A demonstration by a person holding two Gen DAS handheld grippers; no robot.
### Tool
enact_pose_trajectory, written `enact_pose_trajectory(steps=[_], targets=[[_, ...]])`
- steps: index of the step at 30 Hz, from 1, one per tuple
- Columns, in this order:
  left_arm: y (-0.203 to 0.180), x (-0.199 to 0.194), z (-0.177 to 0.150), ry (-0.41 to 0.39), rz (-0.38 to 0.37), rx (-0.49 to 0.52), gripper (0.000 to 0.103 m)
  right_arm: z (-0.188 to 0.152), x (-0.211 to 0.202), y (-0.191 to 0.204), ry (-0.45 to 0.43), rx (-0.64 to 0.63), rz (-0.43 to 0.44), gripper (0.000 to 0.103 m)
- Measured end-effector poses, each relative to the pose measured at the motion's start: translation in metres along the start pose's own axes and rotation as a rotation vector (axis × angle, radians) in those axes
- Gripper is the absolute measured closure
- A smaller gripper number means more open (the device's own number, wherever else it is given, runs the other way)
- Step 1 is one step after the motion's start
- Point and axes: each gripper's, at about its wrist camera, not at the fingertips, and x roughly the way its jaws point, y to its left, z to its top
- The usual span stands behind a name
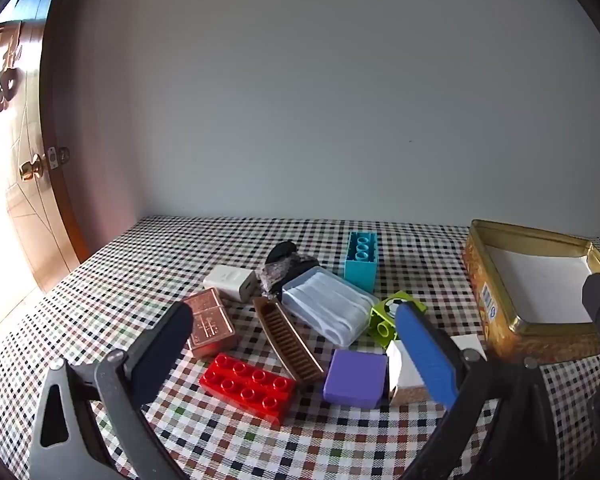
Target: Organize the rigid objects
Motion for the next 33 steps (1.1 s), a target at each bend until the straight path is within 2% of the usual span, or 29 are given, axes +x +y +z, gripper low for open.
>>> enact_pose_trajectory(steps=[33], targets=[[-0.008, -0.002, 0.007, -0.007, -0.009, -0.003, 0.000, 0.003, -0.002, -0.003, 0.005, 0.005, -0.001, 0.001]])
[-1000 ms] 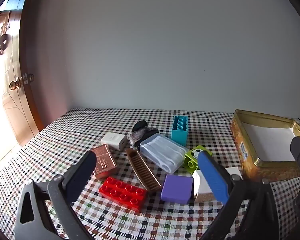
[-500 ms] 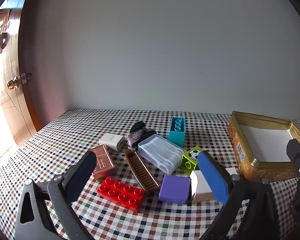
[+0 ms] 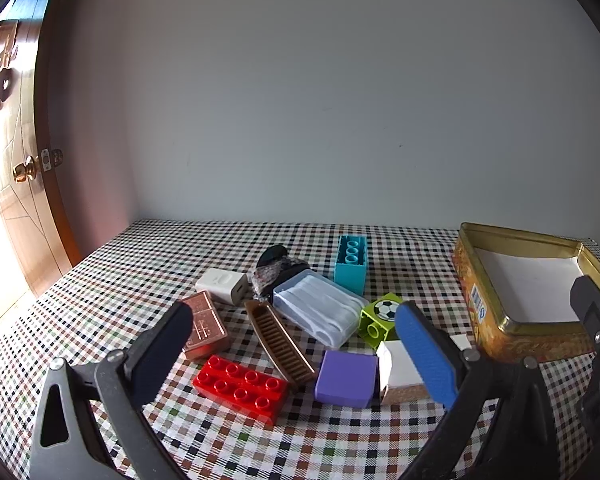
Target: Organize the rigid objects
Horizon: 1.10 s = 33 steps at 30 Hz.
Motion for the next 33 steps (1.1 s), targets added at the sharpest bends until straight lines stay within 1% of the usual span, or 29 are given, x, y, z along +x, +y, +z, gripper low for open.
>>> enact_pose_trajectory(steps=[18, 25, 33], targets=[[0.0016, 0.0005, -0.0021, 0.011, -0.011, 0.005, 0.000, 0.0002, -0.0005, -0.0006, 0.003, 0.000, 0.003, 0.001], [0.0053, 0.0015, -0.0034, 0.020, -0.013, -0.009, 0.000, 0.0000, 0.0000, -0.0020, 0.006, 0.000, 0.007, 0.001], [0.0055, 0.0029, -0.0057, 0.038, -0.016, -0.010, 0.000, 0.0008, -0.0021, 0.0003, 0.019, -0.001, 0.035, 0.001]])
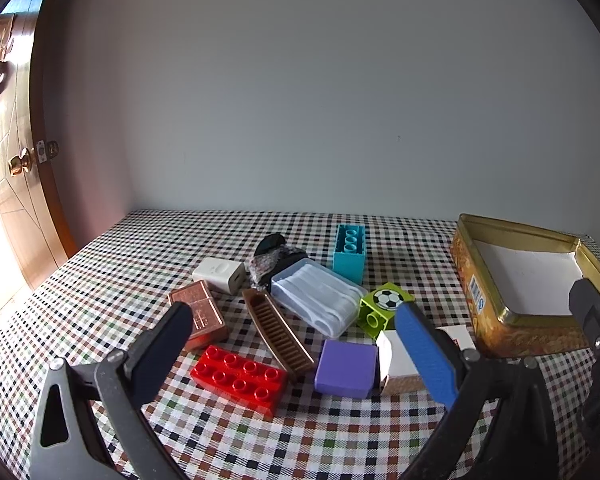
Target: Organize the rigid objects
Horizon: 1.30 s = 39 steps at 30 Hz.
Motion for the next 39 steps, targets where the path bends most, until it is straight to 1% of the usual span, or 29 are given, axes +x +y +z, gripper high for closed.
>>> enact_pose_trajectory(steps=[4, 7, 8, 11, 12, 13, 14, 16, 17, 18, 20, 23, 26, 30, 32, 37, 39], targets=[[0.006, 0.002, -0.003, 0.037, 0.021, 0.001, 0.000, 0.000, 0.001, 0.001, 0.017, 0.002, 0.015, 0.001], [0.021, 0.004, -0.007, 0.088, 0.044, -0.011, 0.000, -0.002, 0.003, 0.000, 0.057, 0.014, 0.053, 0.002], [0.027, 0.004, -0.009, 0.101, 0.052, -0.016, 0.001, -0.003, 0.003, 0.000, 0.073, 0.018, 0.072, 0.004], [0.048, 0.001, -0.015, 0.127, 0.079, -0.040, 0.001, -0.007, 0.007, 0.005, 0.141, 0.019, 0.136, 0.013], [0.054, -0.001, -0.017, 0.131, 0.085, -0.047, 0.001, -0.009, 0.011, 0.008, 0.183, 0.020, 0.165, 0.014], [0.060, -0.002, -0.018, 0.136, 0.091, -0.050, 0.001, -0.010, 0.012, 0.009, 0.194, 0.021, 0.171, 0.014], [0.065, -0.002, -0.020, 0.143, 0.097, -0.049, 0.001, -0.012, 0.015, 0.011, 0.223, 0.025, 0.189, 0.014], [0.073, -0.001, -0.023, 0.165, 0.123, -0.040, 0.001, -0.019, 0.025, 0.015, 0.317, 0.055, 0.241, 0.014], [0.076, -0.001, -0.025, 0.171, 0.134, -0.037, 0.001, -0.021, 0.027, 0.015, 0.332, 0.062, 0.249, 0.014], [0.079, 0.000, -0.026, 0.177, 0.139, -0.040, 0.001, -0.025, 0.030, 0.018, 0.370, 0.082, 0.274, 0.014], [0.089, -0.002, -0.028, 0.181, 0.140, -0.056, 0.001, -0.029, 0.036, 0.027, 0.416, 0.083, 0.301, 0.014], [0.092, -0.001, -0.029, 0.186, 0.149, -0.049, 0.001, -0.029, 0.046, 0.038, 0.449, 0.054, 0.304, 0.014], [0.094, -0.002, -0.029, 0.190, 0.126, -0.046, 0.001, -0.029, 0.058, 0.048, 0.488, 0.034, 0.288, 0.014], [0.094, 0.000, -0.029, 0.212, 0.098, -0.036, 0.001, -0.034, 0.078, 0.069, 0.565, -0.001, 0.292, 0.014], [0.093, 0.002, -0.029, 0.220, 0.086, -0.032, 0.001, -0.036, 0.089, 0.074, 0.605, -0.016, 0.255, 0.014], [0.087, 0.011, -0.026, 0.225, 0.061, -0.007, 0.000, -0.033, 0.102, 0.077, 0.606, -0.011, 0.226, 0.014], [0.083, 0.014, -0.025, 0.229, 0.056, 0.004, 0.000, -0.032, 0.106, 0.081, 0.610, -0.029, 0.215, 0.014]])
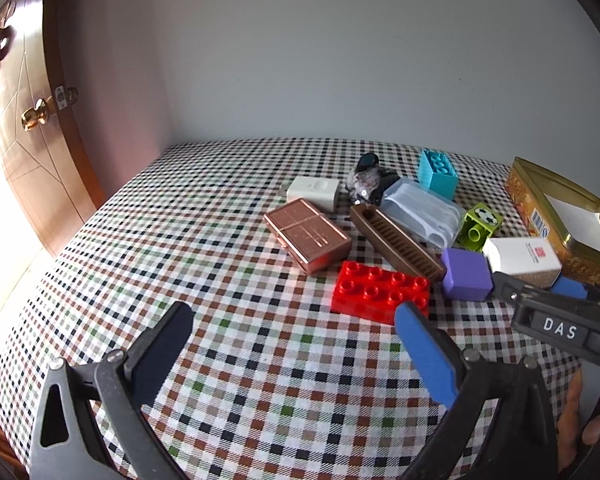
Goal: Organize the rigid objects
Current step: 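Grasp the white printed box with the right gripper while the left gripper approaches the red brick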
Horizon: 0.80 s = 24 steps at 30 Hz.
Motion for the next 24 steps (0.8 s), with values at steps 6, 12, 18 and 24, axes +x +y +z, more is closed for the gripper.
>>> enact_pose_trajectory(steps=[6, 12, 18, 24], targets=[[-0.007, 0.009, 0.003, 0.032, -0.053, 0.020, 0.000, 0.001, 0.005, 0.008, 0.010, -0.081, -0.001, 0.022], [-0.019, 0.025, 0.013, 0.081, -0.148, 0.023, 0.000, -0.015, -0.022, -0.017, -0.043, -0.095, 0.098, 0.022], [-0.044, 0.051, 0.022, 0.102, -0.061, 0.101, 0.001, -0.019, -0.028, -0.030, -0.051, -0.041, 0.147, 0.022], [-0.059, 0.082, 0.028, 0.159, -0.082, 0.108, 0.021, -0.021, -0.030, -0.034, -0.058, -0.034, 0.167, 0.022]])
